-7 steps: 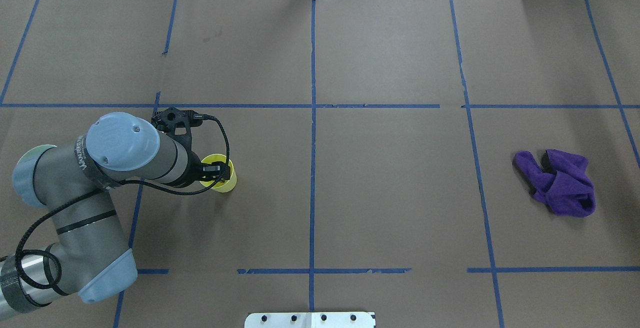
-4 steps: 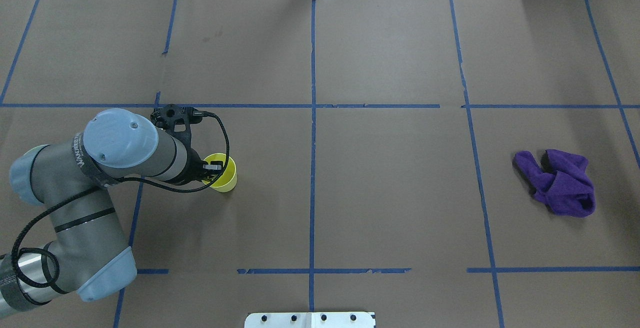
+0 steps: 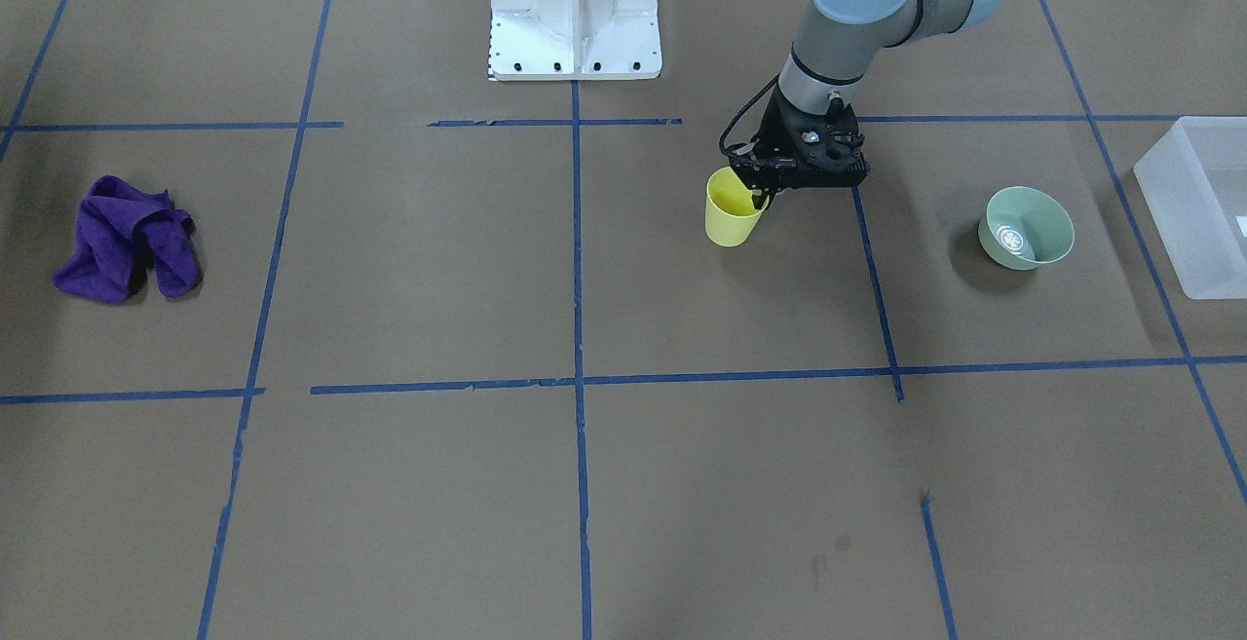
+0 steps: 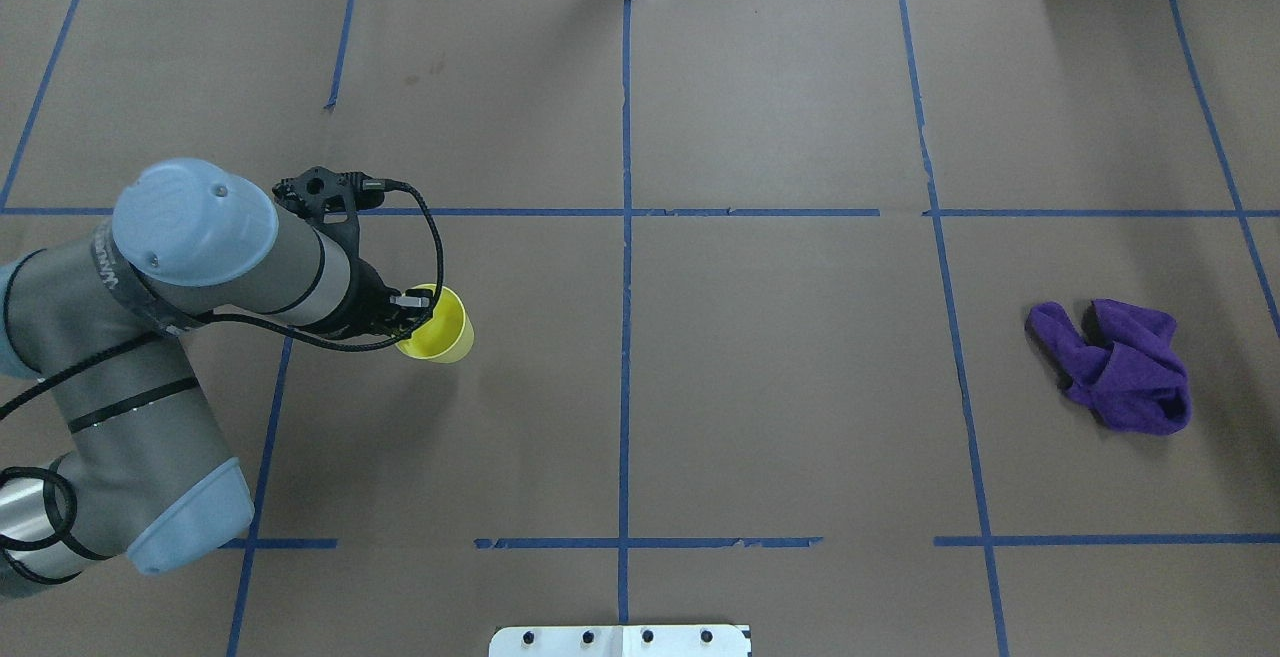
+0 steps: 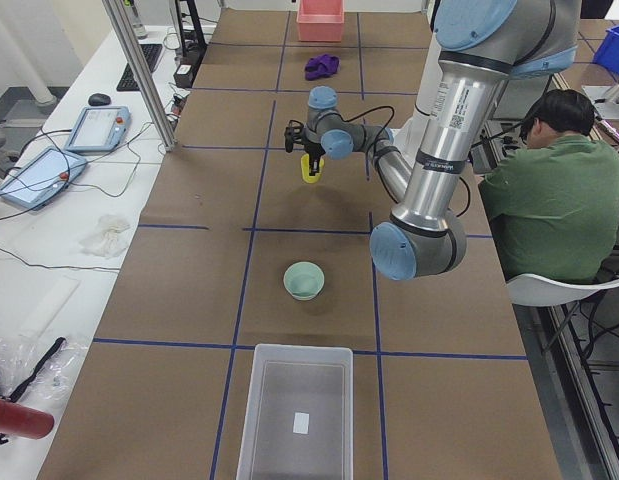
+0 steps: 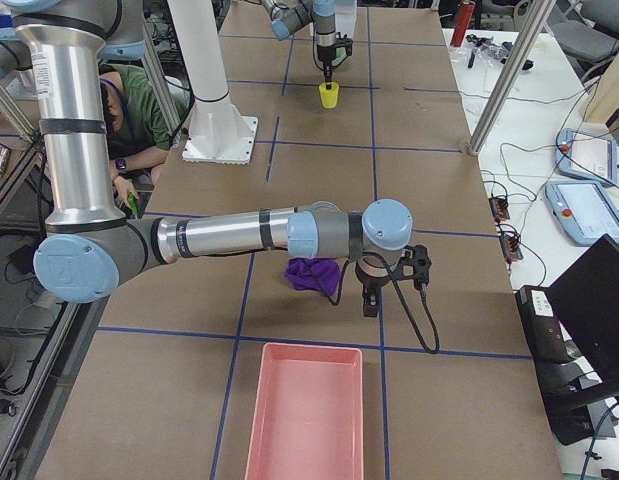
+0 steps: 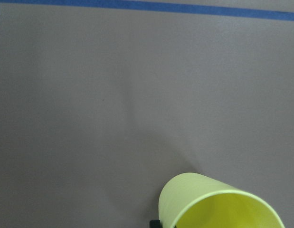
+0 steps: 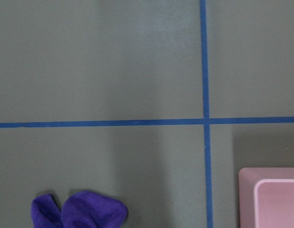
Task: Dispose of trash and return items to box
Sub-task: 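Carry the cup toward the clear bin while the right gripper reaches the cloth, then lift the purple cloth with the right gripper while the left drops the cup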
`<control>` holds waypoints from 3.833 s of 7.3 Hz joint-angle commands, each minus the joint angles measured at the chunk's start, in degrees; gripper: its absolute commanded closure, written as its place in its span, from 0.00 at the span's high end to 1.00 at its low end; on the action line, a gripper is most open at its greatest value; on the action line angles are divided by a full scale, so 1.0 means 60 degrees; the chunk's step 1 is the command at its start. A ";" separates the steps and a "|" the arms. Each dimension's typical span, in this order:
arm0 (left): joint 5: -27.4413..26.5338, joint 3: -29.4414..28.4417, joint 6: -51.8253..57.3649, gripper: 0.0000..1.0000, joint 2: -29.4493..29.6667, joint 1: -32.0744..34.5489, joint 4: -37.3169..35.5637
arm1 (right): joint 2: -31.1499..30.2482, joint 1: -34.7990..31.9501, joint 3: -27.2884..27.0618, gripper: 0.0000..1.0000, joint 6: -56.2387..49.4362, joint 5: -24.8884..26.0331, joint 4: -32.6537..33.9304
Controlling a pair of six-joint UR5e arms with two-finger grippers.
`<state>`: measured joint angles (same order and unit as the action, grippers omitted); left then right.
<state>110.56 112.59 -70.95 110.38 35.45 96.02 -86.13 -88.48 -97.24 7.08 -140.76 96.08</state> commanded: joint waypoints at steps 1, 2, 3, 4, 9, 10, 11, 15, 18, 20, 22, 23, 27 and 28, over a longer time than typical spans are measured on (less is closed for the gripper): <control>0.0205 0.0583 0.1167 0.00 0.0657 0.0972 -0.1753 | -0.0087 0.1787 -0.1174 1.00 0.2383 0.1082 -0.0177; 0.0205 0.0962 0.2177 0.00 0.0894 0.1296 -0.2766 | -0.0552 0.2667 -0.1383 1.00 0.3903 0.1600 -0.1498; 0.0205 0.1082 0.2752 0.00 0.0896 0.1923 -0.2906 | -0.1209 0.3604 -0.1371 1.00 0.5557 0.2301 -0.3600; 0.0220 0.1098 0.3411 0.00 0.0838 0.2364 -0.2937 | -0.2086 0.4338 -0.1385 1.00 0.6719 0.2743 -0.5289; 0.0498 0.0923 0.7644 0.00 0.0208 0.4665 -0.3142 | -0.3104 0.6422 -0.1371 1.00 0.6951 0.3420 -0.6199; 0.0672 0.0806 0.8535 0.00 0.0077 0.5103 -0.3273 | -0.3120 0.6600 -0.1327 0.99 0.6951 0.3494 -0.6185; 0.0921 0.0544 0.9777 0.00 -0.0142 0.5688 -0.3274 | -0.3106 0.6761 -0.1312 0.57 0.6951 0.3567 -0.6112; 0.1231 -0.1170 1.2963 0.00 -0.0319 0.7113 -0.2968 | -0.3077 0.6574 -0.1618 0.00 0.6907 0.3526 -0.6098; 0.1245 -0.2310 1.4046 0.00 -0.1242 0.7946 -0.1240 | -0.3076 0.4208 -0.2729 0.00 0.6790 0.1746 -0.5731; 0.1245 -0.2637 1.4724 0.00 -0.1854 0.8462 -0.1034 | -0.2917 0.2829 -0.3214 0.00 0.6804 0.0029 -0.5469; 0.1260 -0.2754 1.4726 0.00 -0.2907 0.8636 -0.1033 | -0.1954 0.2210 -0.4544 0.00 0.6775 -0.0124 -0.2552; 0.1536 -0.2740 1.4711 0.00 -0.3464 0.8667 -0.1033 | -0.1789 0.1946 -0.4709 0.00 0.6746 -0.0095 -0.2117; 0.2254 -0.4083 1.4682 0.00 -0.4084 0.8653 -0.0627 | -0.0098 -0.0190 -0.4739 0.00 0.2713 0.0023 0.2000; 0.2314 -0.4392 1.4609 0.00 -0.4084 0.8638 -0.0217 | 0.0362 -0.0732 -0.4696 0.00 0.1180 0.0182 0.3440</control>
<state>123.67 88.88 17.08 85.95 87.34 92.19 -88.22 -88.84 -125.52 24.02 -140.40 105.86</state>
